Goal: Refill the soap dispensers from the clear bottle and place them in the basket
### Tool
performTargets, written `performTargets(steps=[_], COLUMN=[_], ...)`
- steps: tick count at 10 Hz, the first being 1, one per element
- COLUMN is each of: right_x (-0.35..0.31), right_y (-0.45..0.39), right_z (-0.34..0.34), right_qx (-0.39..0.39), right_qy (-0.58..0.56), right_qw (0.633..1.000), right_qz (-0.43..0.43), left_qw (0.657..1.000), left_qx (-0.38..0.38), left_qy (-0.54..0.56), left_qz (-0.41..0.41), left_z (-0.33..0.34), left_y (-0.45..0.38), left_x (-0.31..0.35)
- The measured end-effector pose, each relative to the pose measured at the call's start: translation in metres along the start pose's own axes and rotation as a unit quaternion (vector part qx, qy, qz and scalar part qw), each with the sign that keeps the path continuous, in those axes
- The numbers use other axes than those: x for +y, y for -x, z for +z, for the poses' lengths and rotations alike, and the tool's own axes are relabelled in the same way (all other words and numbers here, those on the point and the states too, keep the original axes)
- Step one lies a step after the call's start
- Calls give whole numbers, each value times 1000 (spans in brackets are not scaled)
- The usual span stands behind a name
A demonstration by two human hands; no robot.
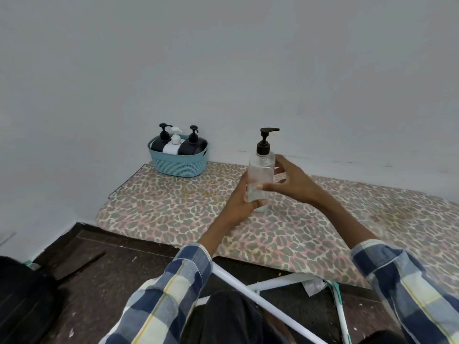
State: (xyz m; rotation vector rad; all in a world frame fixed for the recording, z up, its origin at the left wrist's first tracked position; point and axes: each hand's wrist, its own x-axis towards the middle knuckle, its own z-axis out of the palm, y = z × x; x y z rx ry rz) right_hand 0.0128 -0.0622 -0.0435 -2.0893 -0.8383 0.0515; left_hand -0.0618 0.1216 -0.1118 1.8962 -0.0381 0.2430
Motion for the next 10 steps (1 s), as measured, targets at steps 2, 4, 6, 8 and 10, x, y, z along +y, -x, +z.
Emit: performTargets(steps=[2,4,6,8,10], right_x=[-17,-14,-2,-4,-10], right_y=[-58,-130,-173,-173,-143], right_z=[55,97,107,113,94], right_qx=[50,96,114,82,10], right_qy=[-58,-86,-72,-38,-1], right_qw=[997,992,990,996,999], right_qz=[-5,17,37,24,50], left_qw=[997,985,983,967,943], left_qx=[72,162,137,108,74], left_qy=[-30,-45,-114,-231,-324], left_qz=[4,-35,-36,-15,-11], left_z=[-57,-99,-96,-91,-88], left_y=[-13,-22,-22,-23,-18], left_x=[-27,-67,-76,-76,-68])
